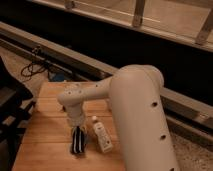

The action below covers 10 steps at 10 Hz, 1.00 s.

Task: Place the eraser on the white sponge

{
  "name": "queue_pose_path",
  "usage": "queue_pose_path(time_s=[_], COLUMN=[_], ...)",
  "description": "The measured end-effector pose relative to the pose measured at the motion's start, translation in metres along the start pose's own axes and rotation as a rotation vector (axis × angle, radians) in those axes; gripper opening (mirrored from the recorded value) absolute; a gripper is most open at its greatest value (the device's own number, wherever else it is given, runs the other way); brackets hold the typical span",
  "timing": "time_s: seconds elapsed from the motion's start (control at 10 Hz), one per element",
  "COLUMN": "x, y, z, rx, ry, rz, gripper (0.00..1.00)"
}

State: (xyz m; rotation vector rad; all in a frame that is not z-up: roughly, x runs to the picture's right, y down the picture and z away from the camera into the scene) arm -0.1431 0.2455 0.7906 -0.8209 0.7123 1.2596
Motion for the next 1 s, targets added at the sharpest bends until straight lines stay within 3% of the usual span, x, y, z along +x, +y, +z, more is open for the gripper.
queue_pose_path(time_s=[0.3, 0.7, 0.9, 1.0], x=[0.001, 0.006, 0.01, 0.013], y=[0.001, -0.006, -0.003, 0.0], z=[-0.003, -0.01, -0.029, -0.04], rx=[0.003, 0.008, 0.05, 0.061], ry=[0.002, -0.03, -0.082, -0.09], rz=[-0.003, -0.005, -0.008, -0.008], gripper=[0.8, 0.8, 0.79, 0.7])
